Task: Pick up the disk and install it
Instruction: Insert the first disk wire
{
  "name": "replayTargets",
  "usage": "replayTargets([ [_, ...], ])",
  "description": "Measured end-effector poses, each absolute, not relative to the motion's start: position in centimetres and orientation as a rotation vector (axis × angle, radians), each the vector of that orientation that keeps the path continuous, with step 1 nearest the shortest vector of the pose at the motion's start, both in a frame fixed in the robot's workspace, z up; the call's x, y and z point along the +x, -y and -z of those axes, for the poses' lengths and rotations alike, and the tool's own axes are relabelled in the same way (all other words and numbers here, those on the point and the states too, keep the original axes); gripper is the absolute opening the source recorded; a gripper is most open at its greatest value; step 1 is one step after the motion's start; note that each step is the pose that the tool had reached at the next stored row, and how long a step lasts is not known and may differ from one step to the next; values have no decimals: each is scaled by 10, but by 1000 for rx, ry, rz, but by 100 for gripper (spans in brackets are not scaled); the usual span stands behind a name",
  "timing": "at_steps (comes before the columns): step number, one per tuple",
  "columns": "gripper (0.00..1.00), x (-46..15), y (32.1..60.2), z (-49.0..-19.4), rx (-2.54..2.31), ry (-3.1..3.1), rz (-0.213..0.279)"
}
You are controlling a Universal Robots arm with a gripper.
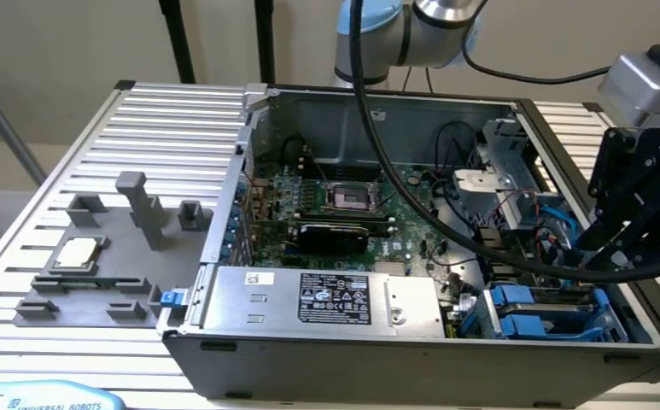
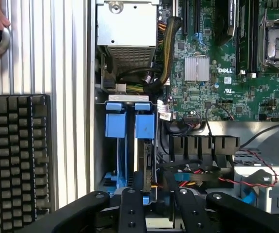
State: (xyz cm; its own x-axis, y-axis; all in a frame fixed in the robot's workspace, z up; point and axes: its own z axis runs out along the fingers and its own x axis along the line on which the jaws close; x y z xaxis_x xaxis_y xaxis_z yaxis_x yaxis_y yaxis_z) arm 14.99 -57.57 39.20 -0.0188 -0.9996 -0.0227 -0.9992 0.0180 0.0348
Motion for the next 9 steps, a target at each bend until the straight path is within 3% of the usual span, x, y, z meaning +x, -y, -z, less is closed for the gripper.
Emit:
replayTargets([
  [9, 31, 146, 568, -390, 2195, 2235, 64],
])
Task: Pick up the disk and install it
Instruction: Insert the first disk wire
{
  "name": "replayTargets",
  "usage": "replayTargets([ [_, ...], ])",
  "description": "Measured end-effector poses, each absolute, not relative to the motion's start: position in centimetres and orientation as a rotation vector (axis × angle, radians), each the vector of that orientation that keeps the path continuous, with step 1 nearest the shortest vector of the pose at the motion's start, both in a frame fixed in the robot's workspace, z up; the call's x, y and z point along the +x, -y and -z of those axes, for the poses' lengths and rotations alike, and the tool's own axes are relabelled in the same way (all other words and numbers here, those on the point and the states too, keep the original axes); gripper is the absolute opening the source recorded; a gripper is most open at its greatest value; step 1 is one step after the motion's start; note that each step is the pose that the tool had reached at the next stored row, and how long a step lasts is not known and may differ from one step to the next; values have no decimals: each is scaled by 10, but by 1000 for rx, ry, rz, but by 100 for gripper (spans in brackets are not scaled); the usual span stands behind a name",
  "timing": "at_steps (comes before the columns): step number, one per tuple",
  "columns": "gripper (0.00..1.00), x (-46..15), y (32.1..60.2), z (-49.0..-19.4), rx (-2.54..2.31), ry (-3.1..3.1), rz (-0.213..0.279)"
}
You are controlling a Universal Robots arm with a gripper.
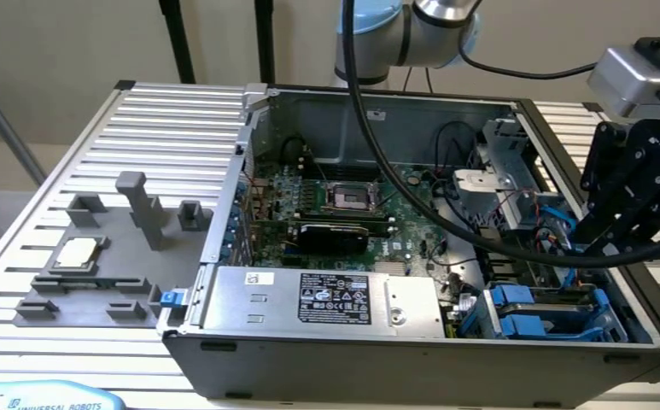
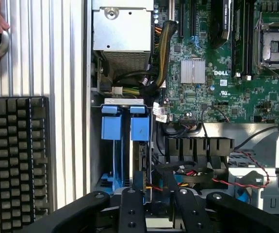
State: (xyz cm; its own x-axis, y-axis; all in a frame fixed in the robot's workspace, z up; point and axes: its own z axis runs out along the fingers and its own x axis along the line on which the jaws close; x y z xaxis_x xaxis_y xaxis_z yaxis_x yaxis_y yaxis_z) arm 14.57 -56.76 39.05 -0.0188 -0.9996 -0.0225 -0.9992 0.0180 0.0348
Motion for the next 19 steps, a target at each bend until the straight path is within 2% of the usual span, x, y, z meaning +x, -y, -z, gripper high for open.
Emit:
replayTargets([
  [19, 31, 144, 552, -374, 2193, 2234, 61],
])
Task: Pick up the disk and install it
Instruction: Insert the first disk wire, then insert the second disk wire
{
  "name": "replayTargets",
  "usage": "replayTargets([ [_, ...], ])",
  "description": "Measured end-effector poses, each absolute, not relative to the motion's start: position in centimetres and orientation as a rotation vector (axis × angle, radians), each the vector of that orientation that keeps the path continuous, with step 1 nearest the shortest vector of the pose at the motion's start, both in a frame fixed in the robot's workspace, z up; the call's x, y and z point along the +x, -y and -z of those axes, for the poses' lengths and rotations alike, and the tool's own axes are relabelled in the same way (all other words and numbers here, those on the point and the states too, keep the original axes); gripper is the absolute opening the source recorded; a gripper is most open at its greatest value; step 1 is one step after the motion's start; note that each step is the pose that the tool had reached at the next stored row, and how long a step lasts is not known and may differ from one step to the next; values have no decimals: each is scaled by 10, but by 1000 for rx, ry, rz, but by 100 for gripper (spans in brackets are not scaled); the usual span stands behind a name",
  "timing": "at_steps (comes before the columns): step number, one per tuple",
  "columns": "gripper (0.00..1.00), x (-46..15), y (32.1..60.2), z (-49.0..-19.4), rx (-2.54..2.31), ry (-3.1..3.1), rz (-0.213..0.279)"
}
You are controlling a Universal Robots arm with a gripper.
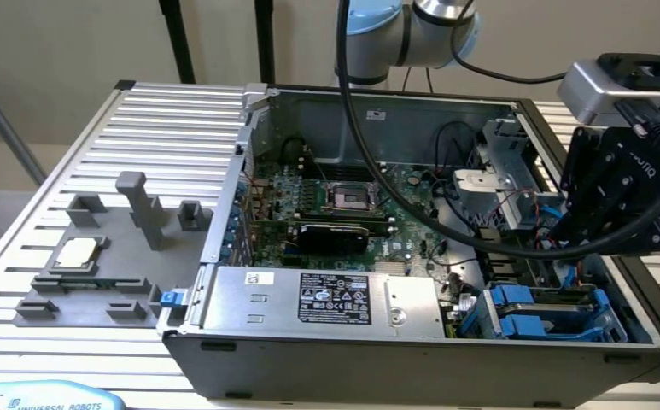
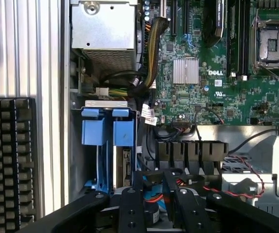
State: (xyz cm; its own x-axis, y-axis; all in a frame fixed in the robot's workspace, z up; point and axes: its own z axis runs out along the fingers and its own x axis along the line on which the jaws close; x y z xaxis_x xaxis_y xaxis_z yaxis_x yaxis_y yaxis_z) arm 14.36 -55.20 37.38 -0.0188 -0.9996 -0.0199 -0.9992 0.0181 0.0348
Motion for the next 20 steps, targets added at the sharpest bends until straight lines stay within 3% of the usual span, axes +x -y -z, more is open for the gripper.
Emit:
replayTargets([
  [4, 31, 144, 551, -372, 2192, 2233, 58],
  [6, 22, 144, 550, -371, 2192, 2233, 57],
  [8, 22, 144, 550, -371, 2191, 2232, 55],
  [9, 17, 144, 550, -370, 2191, 2232, 55],
  [20, 16, 134, 550, -370, 2195, 2236, 41],
])
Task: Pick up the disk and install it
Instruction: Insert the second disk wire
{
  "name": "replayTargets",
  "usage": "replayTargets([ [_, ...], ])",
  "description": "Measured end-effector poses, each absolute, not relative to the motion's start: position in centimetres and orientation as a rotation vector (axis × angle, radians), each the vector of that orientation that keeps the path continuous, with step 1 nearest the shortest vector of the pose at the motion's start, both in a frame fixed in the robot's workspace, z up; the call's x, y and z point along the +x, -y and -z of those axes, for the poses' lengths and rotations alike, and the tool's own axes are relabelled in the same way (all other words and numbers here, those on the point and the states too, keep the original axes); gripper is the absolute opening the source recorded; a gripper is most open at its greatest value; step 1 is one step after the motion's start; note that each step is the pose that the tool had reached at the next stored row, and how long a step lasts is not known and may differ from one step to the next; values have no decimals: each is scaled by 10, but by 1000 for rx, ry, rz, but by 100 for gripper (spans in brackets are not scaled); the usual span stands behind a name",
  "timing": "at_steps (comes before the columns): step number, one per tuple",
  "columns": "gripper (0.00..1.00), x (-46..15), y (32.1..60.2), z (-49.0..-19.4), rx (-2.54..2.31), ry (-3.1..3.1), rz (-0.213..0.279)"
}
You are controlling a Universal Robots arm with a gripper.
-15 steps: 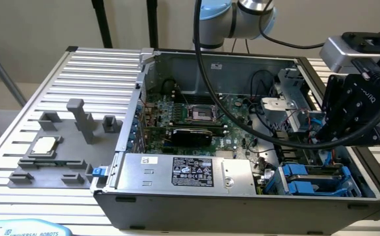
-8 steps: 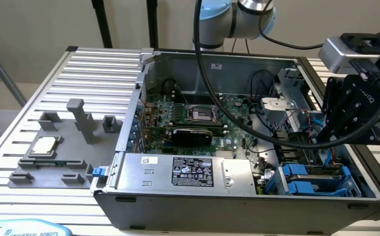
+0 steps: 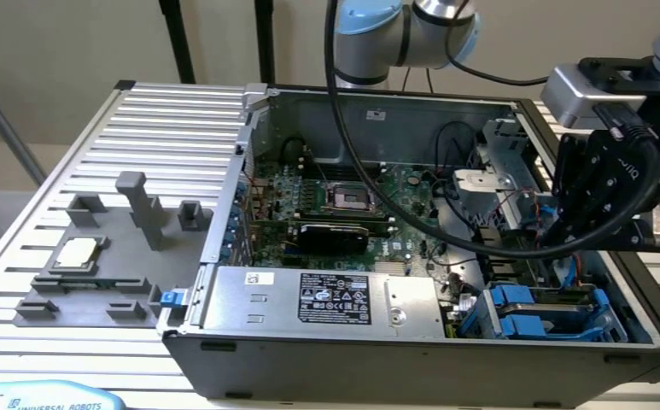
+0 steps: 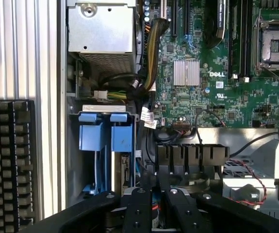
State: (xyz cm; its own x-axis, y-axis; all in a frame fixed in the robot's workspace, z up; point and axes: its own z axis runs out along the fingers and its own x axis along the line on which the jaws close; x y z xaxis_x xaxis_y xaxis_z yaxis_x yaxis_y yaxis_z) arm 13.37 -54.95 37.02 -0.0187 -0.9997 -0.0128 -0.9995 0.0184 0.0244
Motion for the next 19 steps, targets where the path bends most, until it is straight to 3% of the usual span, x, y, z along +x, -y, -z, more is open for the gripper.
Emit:
replayTargets([
  [19, 16, 125, 571, -355, 2216, 2257, -3],
])
